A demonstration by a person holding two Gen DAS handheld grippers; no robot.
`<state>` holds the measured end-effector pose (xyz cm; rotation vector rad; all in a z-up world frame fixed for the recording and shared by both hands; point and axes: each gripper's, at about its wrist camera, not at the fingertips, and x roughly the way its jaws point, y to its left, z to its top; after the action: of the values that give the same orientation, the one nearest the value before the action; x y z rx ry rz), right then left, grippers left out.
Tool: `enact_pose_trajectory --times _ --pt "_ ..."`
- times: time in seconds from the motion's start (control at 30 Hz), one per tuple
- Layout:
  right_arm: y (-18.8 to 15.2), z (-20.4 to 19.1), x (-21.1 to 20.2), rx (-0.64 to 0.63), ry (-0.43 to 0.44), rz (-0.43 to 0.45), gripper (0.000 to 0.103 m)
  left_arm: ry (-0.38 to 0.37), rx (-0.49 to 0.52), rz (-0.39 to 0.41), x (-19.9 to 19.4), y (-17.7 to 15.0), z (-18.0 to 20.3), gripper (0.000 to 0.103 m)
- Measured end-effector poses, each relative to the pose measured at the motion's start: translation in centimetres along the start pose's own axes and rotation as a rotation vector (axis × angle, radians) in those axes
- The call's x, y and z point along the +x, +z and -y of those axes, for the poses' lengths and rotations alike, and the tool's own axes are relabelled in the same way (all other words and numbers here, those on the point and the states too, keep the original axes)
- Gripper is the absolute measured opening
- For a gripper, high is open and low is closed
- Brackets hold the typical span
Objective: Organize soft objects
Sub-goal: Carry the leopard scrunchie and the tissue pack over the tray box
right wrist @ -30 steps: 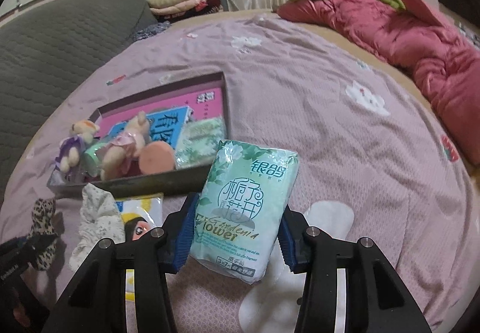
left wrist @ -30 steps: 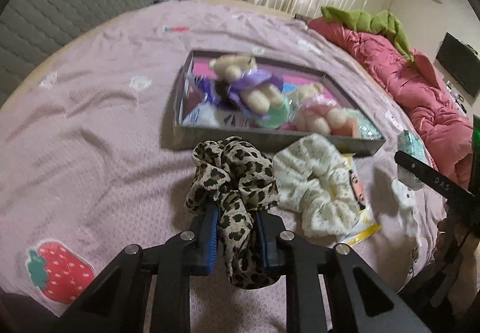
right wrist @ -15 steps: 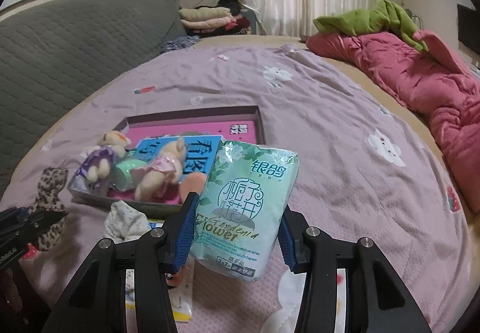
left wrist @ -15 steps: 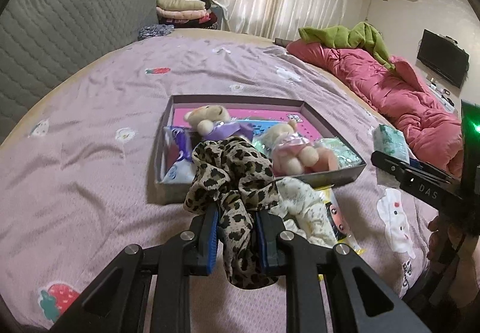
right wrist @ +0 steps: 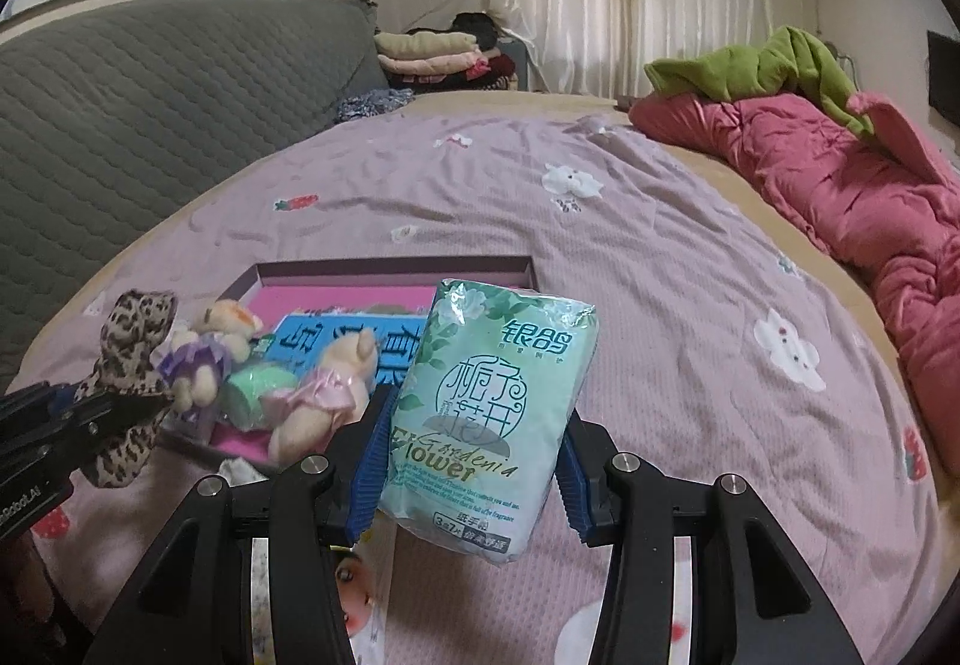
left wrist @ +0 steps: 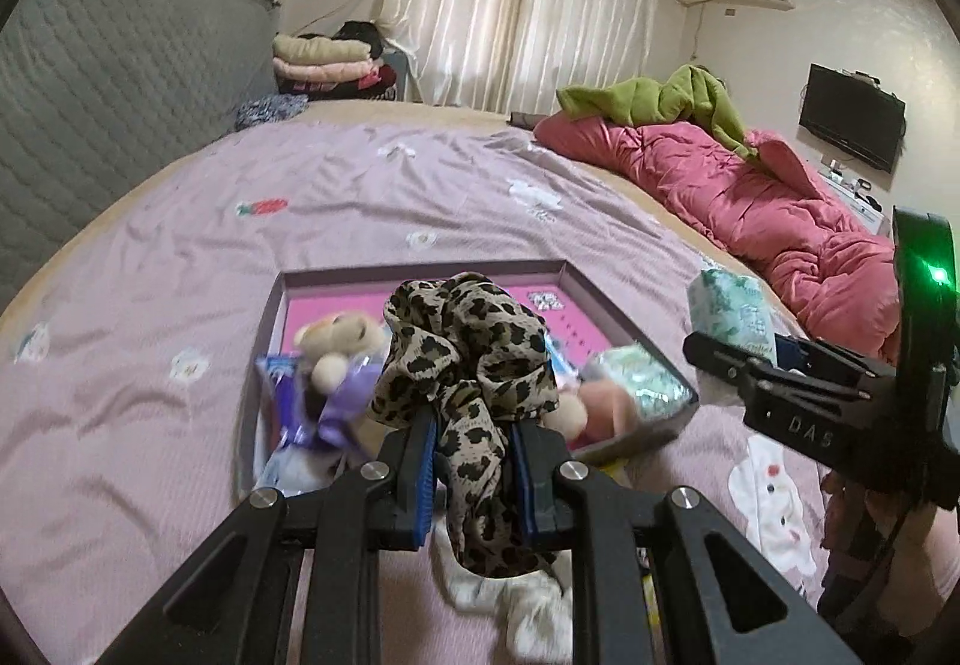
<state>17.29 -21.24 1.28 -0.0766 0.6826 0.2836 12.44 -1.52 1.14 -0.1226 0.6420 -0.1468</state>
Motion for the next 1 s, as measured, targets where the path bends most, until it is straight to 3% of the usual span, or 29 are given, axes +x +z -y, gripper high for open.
enact_pose_trajectory --times 0.2,1.0 --pt "0.9 -0.2 0.8 -0.029 0.011 0.011 0.05 0.002 0.013 0.007 1.6 1.2 0.6 0.021" --pt "2.4 -0.2 3.4 -0.115 0.012 -0.009 0.05 -0.058 0.03 -0.099 6.2 2.0 1.0 0.021"
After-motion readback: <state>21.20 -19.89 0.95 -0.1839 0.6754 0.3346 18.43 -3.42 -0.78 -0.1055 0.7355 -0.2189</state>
